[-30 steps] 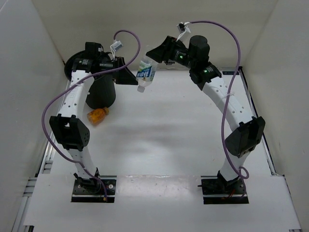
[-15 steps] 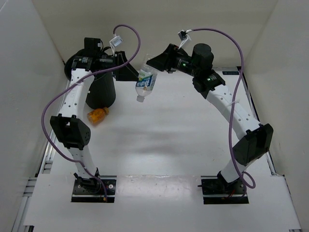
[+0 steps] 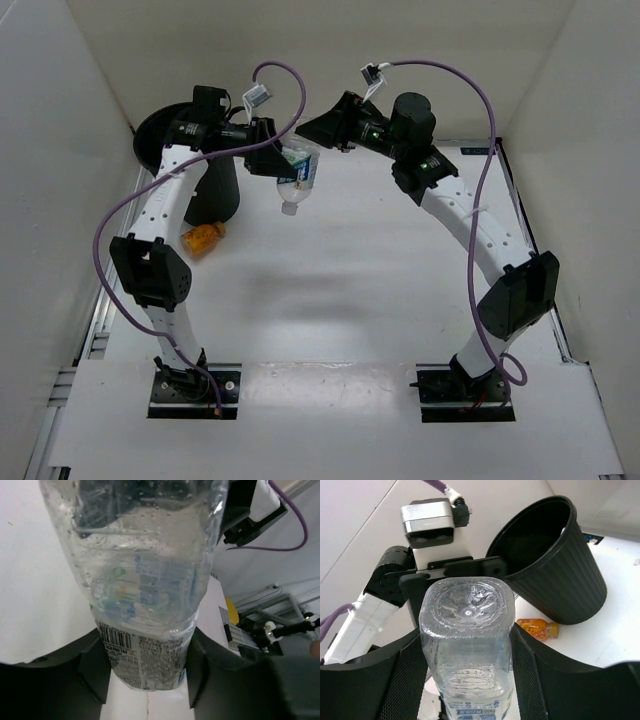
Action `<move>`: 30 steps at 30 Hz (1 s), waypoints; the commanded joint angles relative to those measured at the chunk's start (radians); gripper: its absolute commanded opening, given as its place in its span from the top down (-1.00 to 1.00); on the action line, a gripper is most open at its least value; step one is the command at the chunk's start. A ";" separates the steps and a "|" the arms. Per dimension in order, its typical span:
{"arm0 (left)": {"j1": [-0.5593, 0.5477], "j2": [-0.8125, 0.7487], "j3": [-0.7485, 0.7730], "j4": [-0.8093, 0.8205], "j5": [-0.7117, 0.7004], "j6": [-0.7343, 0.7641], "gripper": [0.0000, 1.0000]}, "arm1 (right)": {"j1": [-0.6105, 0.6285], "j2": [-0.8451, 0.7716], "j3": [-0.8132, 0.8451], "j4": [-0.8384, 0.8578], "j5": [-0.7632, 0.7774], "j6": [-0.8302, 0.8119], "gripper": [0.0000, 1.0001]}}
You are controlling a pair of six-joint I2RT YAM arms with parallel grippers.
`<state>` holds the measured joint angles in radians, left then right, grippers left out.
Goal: Put the plastic bottles in the bin
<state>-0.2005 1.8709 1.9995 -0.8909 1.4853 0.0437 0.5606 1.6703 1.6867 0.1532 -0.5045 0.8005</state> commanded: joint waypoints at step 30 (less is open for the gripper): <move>0.141 -0.016 0.153 0.188 -1.786 0.426 0.80 | -0.011 -0.403 -0.255 -0.429 0.595 -0.262 -1.00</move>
<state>-0.0589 1.8305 2.1658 -0.6949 -0.1837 0.4461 0.5457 1.2778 1.4593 -0.2386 0.0273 0.5632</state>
